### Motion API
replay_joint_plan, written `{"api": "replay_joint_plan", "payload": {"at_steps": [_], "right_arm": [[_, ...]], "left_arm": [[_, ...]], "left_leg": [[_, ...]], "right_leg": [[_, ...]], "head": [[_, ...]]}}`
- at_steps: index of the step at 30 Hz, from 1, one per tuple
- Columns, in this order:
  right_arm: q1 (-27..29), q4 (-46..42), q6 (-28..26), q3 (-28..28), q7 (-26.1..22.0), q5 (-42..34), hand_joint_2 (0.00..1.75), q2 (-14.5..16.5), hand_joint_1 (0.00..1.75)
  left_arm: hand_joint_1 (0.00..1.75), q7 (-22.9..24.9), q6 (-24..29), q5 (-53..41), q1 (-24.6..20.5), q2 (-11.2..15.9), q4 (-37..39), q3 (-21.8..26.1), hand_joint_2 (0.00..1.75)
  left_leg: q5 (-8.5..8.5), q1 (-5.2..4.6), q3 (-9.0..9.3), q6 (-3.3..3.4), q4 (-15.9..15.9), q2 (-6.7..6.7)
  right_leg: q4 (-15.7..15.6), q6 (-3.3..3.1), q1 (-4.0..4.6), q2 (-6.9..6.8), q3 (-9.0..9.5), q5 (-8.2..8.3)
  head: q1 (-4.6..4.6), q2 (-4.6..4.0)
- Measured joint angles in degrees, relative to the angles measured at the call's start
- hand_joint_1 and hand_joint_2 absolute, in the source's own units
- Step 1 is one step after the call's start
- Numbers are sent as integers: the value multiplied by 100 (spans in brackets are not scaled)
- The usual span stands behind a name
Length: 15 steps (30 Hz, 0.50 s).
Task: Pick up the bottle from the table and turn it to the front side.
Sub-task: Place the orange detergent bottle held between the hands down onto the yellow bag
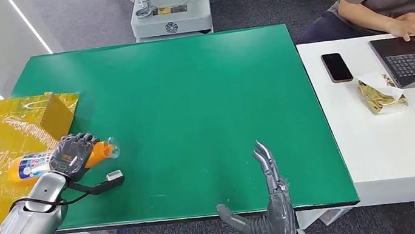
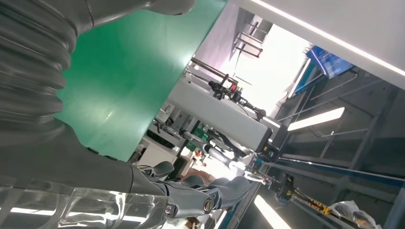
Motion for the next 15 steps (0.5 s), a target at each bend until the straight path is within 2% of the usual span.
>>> {"api": "replay_joint_plan", "payload": {"at_steps": [8, 12, 15], "right_arm": [[-129, 115, -1, 94, -20, -143, 175, -43, 0], [-177, 167, 0, 110, -24, -186, 175, -61, 0], [-201, 191, -1, 132, -25, -187, 175, -61, 0]], "left_arm": [[175, 412, 139, -197, 53, 13, 6, 0, 175], [3, 729, 155, -306, 70, 0, 7, 0, 175], [0, 951, 145, -366, 79, -17, 7, 2, 175]], "left_leg": [[0, 0, 0, 0, 0, -1], [0, 0, 0, 0, 0, -1], [0, 0, 0, 0, 0, 0]], "right_leg": [[0, 0, 0, -1, 0, 0], [0, 0, 0, -1, 0, 0], [-1, 0, 0, -1, 0, 0]], "head": [[0, 0], [1, 0], [1, 0]]}}
